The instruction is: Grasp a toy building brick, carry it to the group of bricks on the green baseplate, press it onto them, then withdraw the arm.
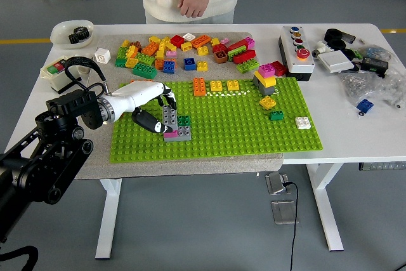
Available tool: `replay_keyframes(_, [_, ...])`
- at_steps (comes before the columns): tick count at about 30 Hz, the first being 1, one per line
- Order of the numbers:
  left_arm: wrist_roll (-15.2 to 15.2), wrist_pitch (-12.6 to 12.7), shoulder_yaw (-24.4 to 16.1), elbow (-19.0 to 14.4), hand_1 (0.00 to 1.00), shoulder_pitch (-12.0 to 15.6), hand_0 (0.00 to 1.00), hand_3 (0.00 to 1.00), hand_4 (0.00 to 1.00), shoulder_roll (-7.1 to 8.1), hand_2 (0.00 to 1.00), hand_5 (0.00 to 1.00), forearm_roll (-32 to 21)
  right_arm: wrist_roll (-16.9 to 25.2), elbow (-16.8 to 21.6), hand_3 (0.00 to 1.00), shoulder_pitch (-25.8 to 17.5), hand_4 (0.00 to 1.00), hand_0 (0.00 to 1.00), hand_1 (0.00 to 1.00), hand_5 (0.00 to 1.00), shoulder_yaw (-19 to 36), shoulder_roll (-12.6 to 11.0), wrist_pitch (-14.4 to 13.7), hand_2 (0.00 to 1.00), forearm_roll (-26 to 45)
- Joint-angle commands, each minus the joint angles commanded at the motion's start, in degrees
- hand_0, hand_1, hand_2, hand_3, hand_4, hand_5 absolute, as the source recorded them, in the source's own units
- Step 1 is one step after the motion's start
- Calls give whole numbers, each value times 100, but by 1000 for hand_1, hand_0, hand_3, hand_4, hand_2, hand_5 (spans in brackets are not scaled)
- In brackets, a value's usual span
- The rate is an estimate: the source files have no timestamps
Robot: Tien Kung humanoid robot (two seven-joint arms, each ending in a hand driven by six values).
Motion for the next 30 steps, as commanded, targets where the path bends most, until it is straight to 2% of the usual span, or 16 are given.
replay_keyframes(30, [-210,280,77,308,621,-57,706,543,797,-12,546,206,0,1,0,638,1,854,746,641,567,-37,12,11,681,18])
